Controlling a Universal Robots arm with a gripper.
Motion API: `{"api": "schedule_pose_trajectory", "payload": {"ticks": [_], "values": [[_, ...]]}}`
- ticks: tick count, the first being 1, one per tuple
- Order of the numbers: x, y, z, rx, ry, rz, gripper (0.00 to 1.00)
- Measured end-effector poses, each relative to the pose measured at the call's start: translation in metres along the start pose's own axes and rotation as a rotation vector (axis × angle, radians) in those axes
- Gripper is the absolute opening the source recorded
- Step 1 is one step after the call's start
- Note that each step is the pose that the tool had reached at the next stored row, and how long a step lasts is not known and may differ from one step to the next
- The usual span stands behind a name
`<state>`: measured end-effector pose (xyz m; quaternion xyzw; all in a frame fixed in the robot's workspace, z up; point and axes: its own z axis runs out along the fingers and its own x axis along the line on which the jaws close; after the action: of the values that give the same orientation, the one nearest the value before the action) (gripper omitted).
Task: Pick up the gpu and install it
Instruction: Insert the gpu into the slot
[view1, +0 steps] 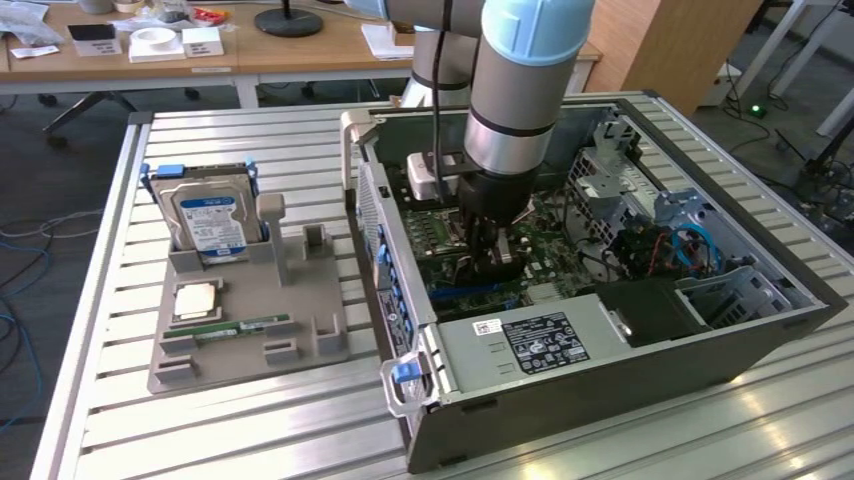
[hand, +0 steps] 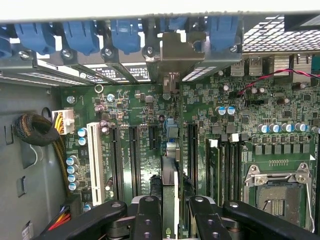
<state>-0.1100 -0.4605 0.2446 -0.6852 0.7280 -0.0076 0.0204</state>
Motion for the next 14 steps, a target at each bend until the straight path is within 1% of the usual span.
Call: {"api": "schedule_pose_trajectory", "payload": {"ticks": [10,14], "values": [[-0.0001,0.0000,0.0003,0.0003,-0.0006,0.000,0.26],[-0.0001,0.0000,-0.0003,0.0003,-0.0036,0.000,0.26]]}}
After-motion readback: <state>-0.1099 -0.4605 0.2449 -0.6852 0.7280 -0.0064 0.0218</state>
